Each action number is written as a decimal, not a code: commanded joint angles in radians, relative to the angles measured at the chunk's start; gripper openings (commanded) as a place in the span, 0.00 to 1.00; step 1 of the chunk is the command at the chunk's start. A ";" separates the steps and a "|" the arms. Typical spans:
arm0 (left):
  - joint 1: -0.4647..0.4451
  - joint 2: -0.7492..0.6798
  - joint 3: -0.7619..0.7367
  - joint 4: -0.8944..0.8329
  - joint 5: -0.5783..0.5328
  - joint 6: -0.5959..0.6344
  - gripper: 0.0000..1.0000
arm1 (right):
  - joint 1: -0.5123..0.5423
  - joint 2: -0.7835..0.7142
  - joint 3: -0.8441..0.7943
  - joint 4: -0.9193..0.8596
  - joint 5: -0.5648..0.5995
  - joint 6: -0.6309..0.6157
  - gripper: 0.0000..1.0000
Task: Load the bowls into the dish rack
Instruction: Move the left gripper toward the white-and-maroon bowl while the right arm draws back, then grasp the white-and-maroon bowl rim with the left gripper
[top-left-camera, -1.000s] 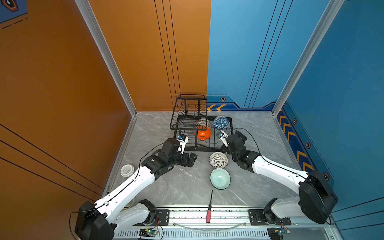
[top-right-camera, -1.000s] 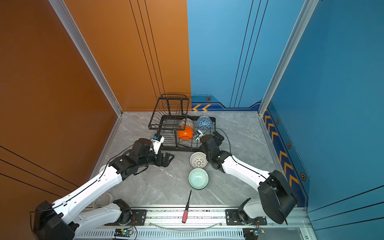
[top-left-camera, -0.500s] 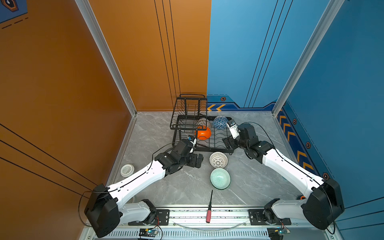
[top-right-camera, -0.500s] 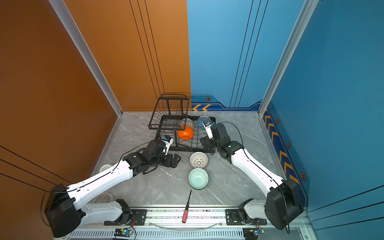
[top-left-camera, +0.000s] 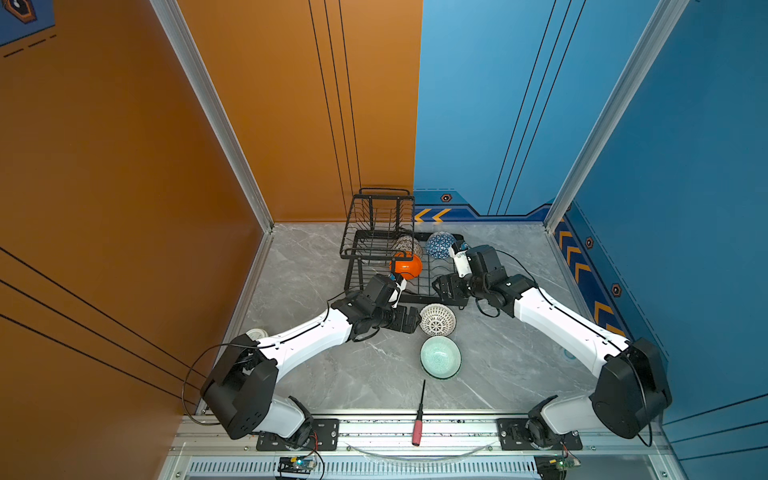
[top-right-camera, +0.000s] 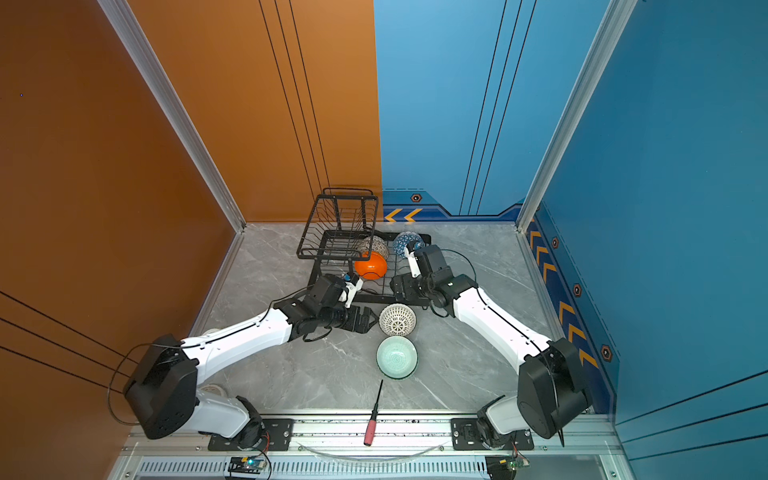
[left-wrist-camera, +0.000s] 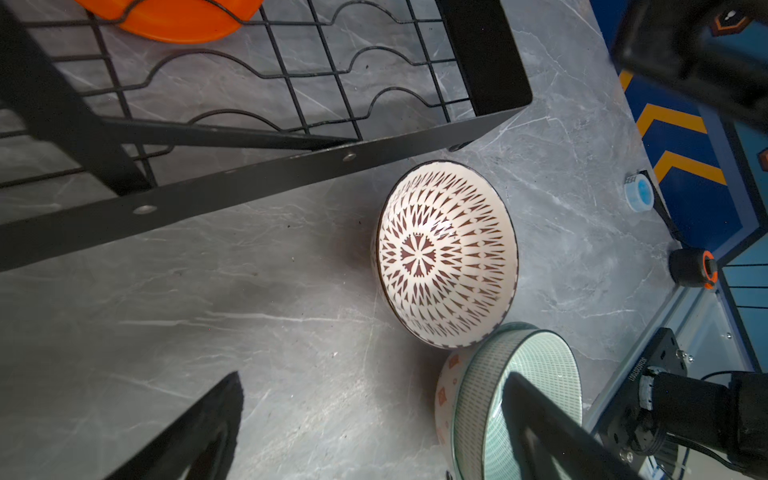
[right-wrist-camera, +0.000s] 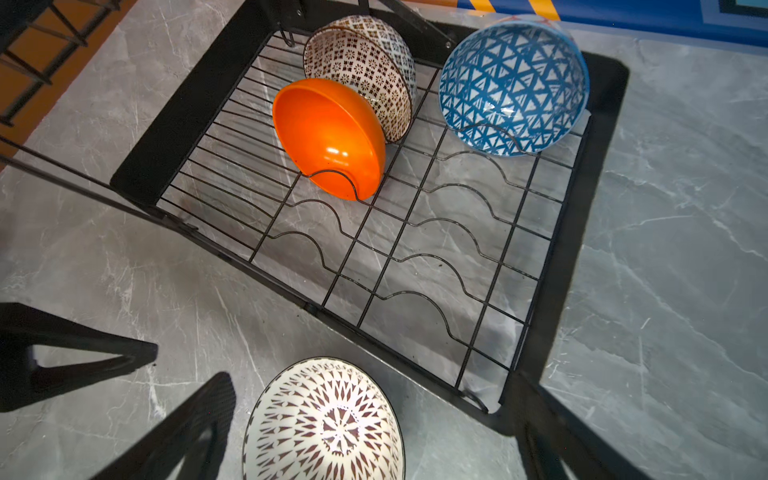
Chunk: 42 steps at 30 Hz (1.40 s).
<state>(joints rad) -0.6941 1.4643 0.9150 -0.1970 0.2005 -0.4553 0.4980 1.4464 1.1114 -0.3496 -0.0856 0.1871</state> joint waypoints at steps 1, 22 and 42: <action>0.001 0.045 0.007 0.076 0.060 -0.024 0.98 | 0.001 0.018 0.065 -0.060 0.012 0.025 1.00; -0.017 0.277 0.152 0.093 0.126 -0.027 0.65 | -0.007 0.103 0.084 -0.066 0.038 -0.013 1.00; -0.039 0.409 0.200 0.116 0.135 -0.041 0.38 | -0.015 0.083 0.057 -0.066 0.036 -0.019 1.00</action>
<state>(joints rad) -0.7235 1.8484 1.0916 -0.0845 0.3187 -0.4988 0.4896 1.5349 1.1717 -0.3859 -0.0746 0.1810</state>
